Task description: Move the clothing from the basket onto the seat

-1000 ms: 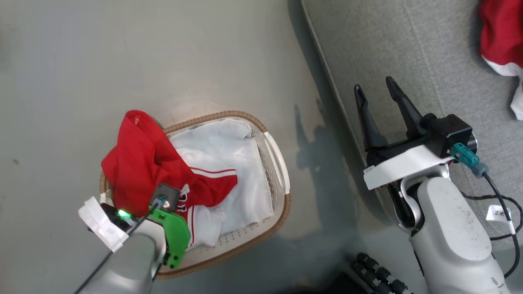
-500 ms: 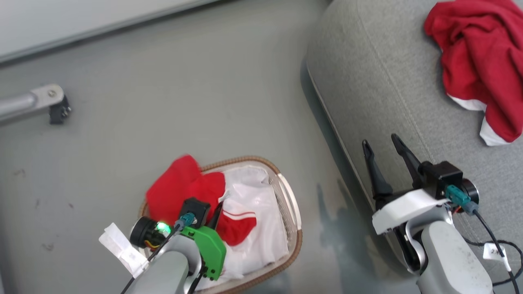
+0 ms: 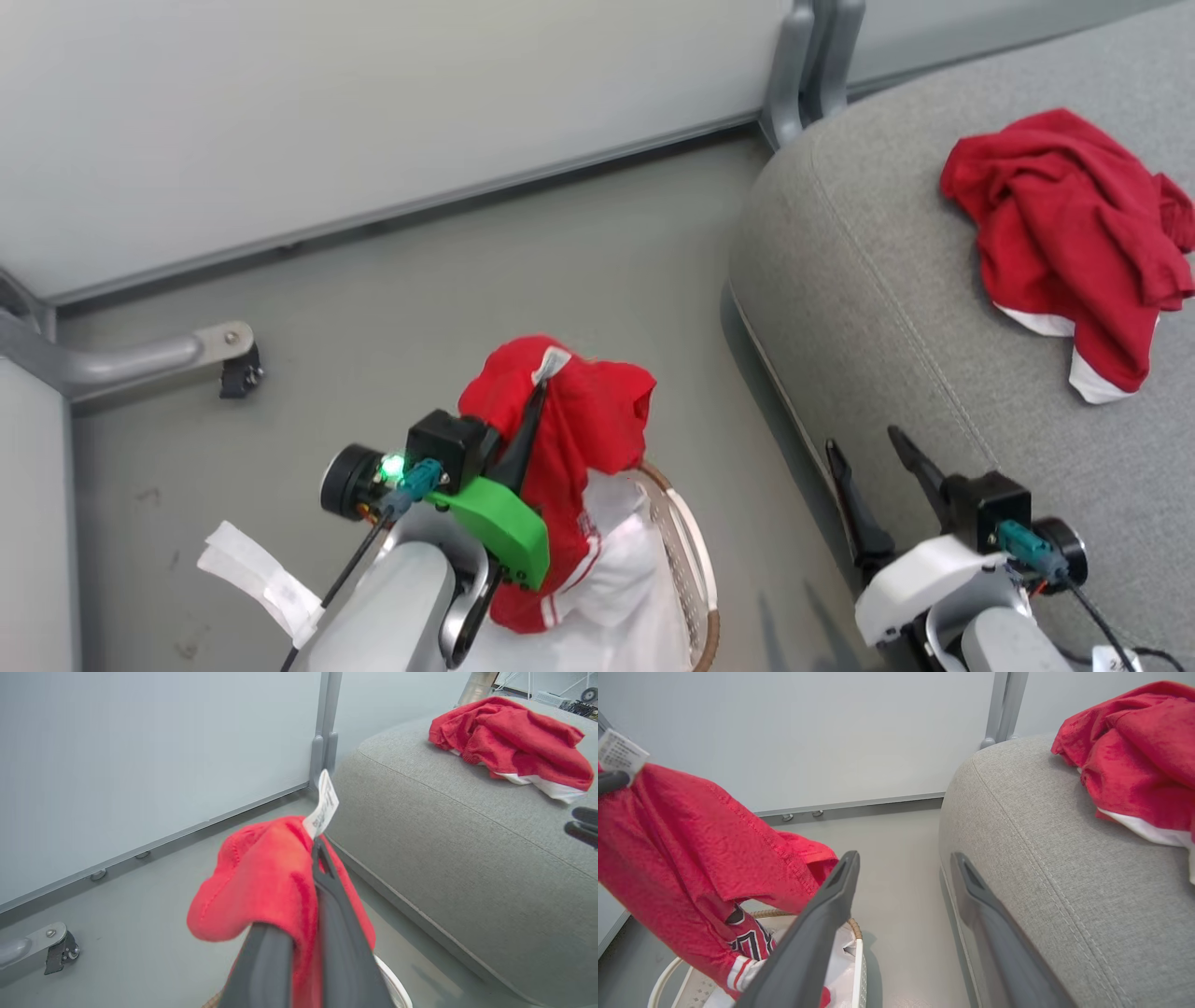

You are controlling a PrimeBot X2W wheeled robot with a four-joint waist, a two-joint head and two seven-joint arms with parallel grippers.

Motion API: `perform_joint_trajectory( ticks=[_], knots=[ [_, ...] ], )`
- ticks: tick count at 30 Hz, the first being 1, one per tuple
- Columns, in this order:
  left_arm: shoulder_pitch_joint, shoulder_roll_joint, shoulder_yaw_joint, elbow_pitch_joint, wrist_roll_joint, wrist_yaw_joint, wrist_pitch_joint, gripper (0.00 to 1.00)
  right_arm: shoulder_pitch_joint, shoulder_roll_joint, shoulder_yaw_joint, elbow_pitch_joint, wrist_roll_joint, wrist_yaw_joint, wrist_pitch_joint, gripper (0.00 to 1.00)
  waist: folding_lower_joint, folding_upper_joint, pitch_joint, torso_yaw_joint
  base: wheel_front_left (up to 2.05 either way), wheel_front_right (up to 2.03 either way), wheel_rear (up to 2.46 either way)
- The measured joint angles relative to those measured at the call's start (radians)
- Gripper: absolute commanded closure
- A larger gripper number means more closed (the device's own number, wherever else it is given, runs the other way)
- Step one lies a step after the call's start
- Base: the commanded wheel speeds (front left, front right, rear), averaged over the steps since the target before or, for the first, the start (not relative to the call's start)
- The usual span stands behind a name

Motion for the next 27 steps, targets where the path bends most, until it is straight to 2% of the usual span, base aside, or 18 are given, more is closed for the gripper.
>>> perform_joint_trajectory(
  ticks=[5, 13, 20, 27],
  knots=[
    [0.000, -0.003, 0.031, -0.119, 0.019, 0.001, 0.000, 1.00, 0.034, 0.000, 0.024, 0.016, 0.000, 0.000, 0.000, 0.00, 0.0000, 0.0000, -0.063, 0.013, 0.00, 0.00, 0.00],
    [-0.062, -0.011, 0.037, -0.230, 0.039, 0.001, -0.001, 1.00, 0.055, 0.000, 0.106, 0.036, -0.001, 0.000, 0.000, 0.00, 0.0000, 0.0000, -0.122, 0.029, 0.00, 0.00, 0.00],
    [-0.093, -0.015, 0.003, -0.264, 0.039, 0.000, -0.001, 1.00, 0.022, 0.000, 0.236, 0.027, -0.009, 0.000, 0.000, 0.00, 0.0000, 0.0000, -0.127, 0.045, 0.00, 0.00, 0.00],
    [-0.103, -0.017, -0.038, -0.265, 0.020, 0.005, -0.001, 1.00, -0.086, 0.000, 0.409, -0.003, 0.008, 0.000, 0.000, 0.00, 0.0000, 0.0000, -0.120, 0.074, 0.00, 0.00, 0.00]
  ],
)
